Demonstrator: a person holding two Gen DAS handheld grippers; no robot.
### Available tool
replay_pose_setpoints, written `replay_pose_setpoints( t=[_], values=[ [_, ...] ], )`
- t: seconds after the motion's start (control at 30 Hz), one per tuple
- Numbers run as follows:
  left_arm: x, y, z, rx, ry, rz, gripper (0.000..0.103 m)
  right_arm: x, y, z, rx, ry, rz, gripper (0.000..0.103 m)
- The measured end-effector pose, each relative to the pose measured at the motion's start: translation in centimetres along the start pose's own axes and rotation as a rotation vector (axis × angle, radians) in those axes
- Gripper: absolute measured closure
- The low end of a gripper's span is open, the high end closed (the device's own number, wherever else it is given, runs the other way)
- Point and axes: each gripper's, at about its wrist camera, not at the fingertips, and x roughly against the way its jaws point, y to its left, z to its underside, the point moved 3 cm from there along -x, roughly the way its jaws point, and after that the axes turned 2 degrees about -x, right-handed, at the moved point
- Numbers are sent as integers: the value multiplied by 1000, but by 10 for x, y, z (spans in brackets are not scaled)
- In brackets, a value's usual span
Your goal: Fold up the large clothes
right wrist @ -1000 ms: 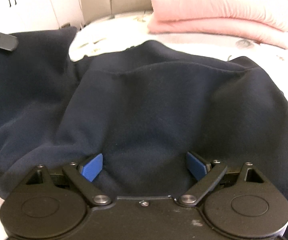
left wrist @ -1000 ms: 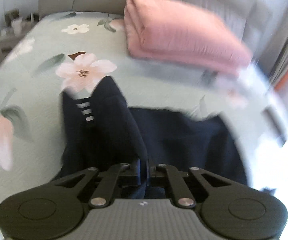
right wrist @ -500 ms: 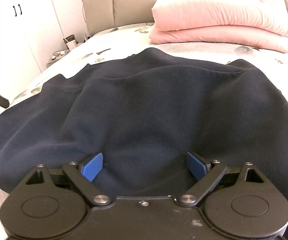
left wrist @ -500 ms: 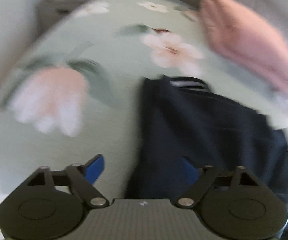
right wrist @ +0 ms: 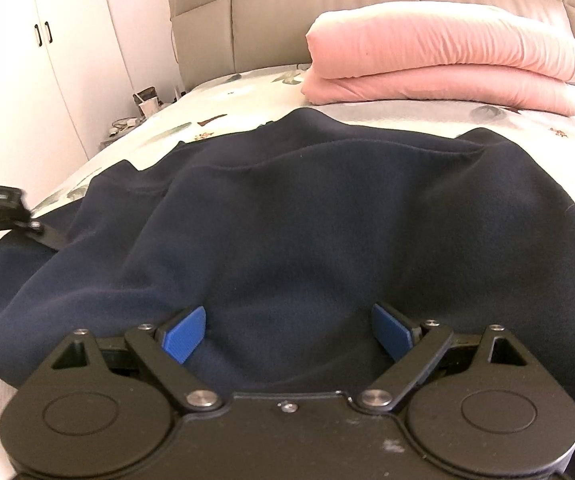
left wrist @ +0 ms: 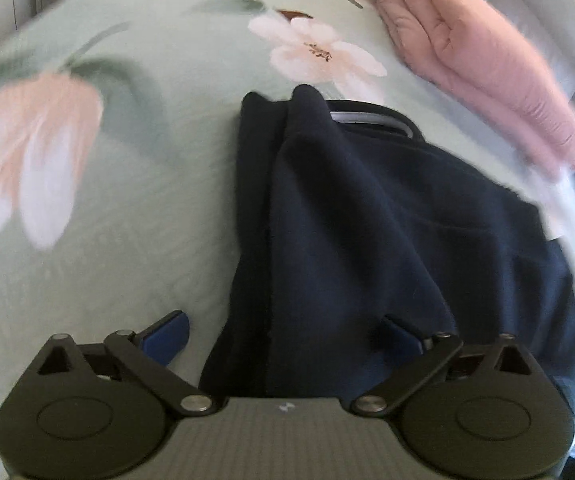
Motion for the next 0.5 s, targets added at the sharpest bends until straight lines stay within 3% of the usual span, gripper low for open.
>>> replay_pose_setpoints(
  t=[0.03,0.1,0.13,0.2,0.27,0.37,0.43,0.5],
  values=[
    [-4,-14,-1,-60,-12,-66,9,0,0,0,-1,-3,1,0],
    [-1,-46,3,-160,-59,-111,56,1,1,1,-4,-11,7,0],
    [3,-61,3,-186,-69,-142,70,1,2,2,-6,-12,11,0],
    [8,-90,3,-304,-88,-237,75,2,5,1,-1,-3,21,0],
    [15,-110,3,-381,-91,-258,77,2,6,-4,-2,21,28,0],
    [33,-118,-9,-324,-90,-206,79,8,4,-22,-51,82,29,1],
    [47,-116,-19,-266,-94,-155,80,20,0,-34,-139,62,59,1],
    [62,-117,-27,-212,-99,-103,82,31,5,-43,-126,40,78,1]
  ],
)
